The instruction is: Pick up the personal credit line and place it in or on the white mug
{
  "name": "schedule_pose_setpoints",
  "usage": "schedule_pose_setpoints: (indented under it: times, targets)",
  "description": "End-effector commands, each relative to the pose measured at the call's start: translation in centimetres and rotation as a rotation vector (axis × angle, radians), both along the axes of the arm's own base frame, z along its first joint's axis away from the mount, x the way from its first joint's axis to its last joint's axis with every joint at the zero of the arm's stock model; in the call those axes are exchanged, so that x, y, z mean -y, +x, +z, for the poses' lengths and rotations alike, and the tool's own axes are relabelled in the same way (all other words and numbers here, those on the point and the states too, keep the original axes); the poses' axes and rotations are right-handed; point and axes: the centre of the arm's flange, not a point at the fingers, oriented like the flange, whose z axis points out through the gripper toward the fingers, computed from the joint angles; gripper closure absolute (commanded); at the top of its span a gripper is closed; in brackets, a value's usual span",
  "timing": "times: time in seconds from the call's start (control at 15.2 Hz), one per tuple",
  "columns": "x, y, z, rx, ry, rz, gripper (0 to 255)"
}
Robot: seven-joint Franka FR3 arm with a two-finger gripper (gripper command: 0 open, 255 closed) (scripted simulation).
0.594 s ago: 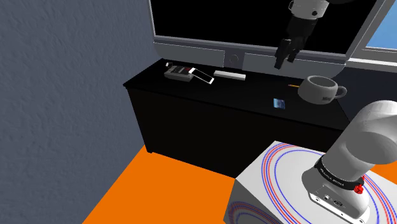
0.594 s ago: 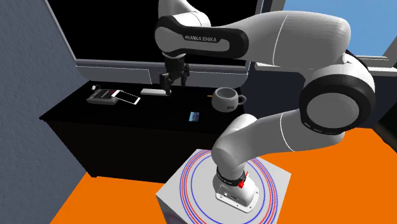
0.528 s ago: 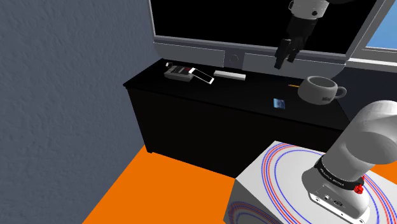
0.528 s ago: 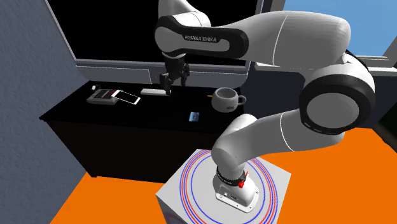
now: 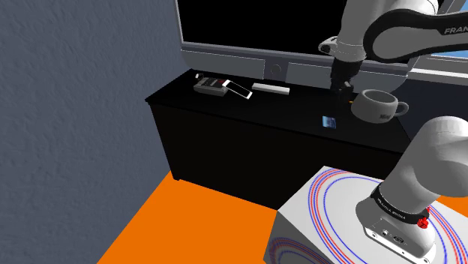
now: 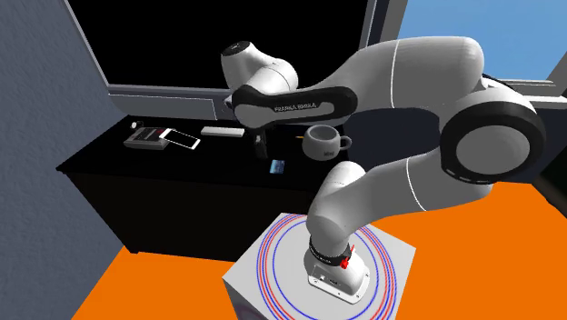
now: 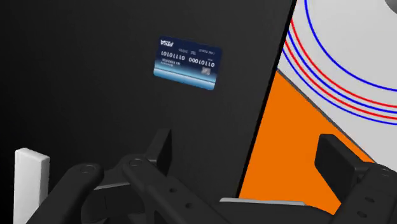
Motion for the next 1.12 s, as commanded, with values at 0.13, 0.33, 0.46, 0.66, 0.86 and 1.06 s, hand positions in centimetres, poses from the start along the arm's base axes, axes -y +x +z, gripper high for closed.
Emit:
schedule_pose_setpoints:
  times: [0.13,0.33,0.46,0.66,0.86,1.06]
  targets:
    - [1.4,-1.0,-4.6,-0.099,-0.151,0.449,0]
    - [3.0,-1.5,-8.0,-0.168,-0.260,0.772,0]
    - [4.4,-1.7,-10.2,-0.215,-0.333,0.987,0]
    - [6.7,-1.5,-13.1,-0.284,-0.440,1.305,0]
    - [7.5,-1.0,-14.5,-0.284,-0.440,1.305,0]
    - [8.2,-0.6,-15.8,-0.284,-0.440,1.305,0]
